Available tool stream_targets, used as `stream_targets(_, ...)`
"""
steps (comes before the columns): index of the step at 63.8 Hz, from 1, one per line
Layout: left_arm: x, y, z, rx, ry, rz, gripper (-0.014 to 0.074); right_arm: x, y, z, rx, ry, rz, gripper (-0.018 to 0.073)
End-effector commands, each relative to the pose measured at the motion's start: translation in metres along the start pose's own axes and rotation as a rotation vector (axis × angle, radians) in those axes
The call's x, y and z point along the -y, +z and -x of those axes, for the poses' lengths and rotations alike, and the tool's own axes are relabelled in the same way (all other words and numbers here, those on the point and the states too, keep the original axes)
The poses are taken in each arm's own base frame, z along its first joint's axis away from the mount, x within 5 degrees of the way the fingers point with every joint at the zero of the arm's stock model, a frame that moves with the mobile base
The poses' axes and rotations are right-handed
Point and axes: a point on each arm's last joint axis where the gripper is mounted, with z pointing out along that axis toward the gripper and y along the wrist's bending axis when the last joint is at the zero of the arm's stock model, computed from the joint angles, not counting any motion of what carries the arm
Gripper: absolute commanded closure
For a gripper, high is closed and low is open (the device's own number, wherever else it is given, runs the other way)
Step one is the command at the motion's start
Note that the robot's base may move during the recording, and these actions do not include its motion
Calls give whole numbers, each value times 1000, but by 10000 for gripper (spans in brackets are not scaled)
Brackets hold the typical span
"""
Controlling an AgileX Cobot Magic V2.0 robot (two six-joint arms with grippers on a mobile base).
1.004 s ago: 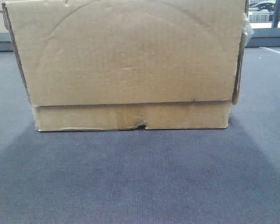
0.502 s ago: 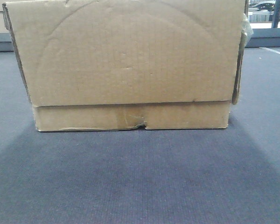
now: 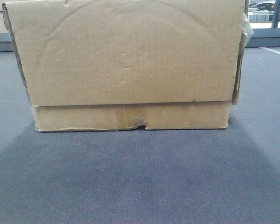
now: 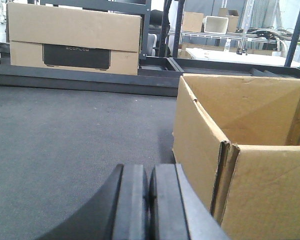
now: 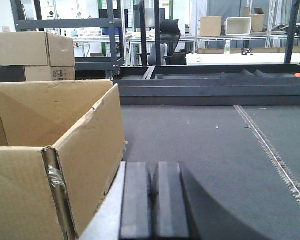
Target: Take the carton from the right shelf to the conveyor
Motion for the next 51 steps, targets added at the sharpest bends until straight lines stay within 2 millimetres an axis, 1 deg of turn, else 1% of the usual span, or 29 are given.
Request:
stream_targets(1,0,-1,1,18,8,1,592,0,-1,2,28,-21,-1,632)
stream_targets(15,-1,-1,0,14,13,8,592,0,-1,2,28,-21,-1,632)
stream_targets(19,-1,-4,-1,20,75,26,592,0,-1,2,28,-21,-1,632)
stream_targets(23,-2,-6,-7,31,138,41,592,0,-1,2,28,-21,-1,632)
stream_targets(27,-3,-8,-17,68,166,71,592,0,-1,2,28,-21,-1,632)
stream_targets(32,-6,-9,-37,102,154,111,592,0,-1,2,28,-21,-1,632)
stream_targets(37,-9,-9,-65,137,135,135,592,0,-1,2,28,-21,-1,632)
stream_targets(41,-11,-4,-87,119,132,136,592,0,-1,2,28,-21,-1,632)
stream_targets(42,-11,-4,-89,142,133,135,592,0,-1,2,28,-21,-1,632)
stream_targets(44,-11,-4,-86,179,136,133,592,0,-1,1,25,-21,-1,632)
stream_targets(45,-11,-4,-87,167,135,134,592,0,-1,1,25,-21,-1,632)
stream_targets(47,-12,-3,-94,89,130,136,592,0,-1,1,25,-21,-1,632)
stream_targets(51,-12,-3,-96,73,129,137,592,0,-1,1,25,-21,-1,632)
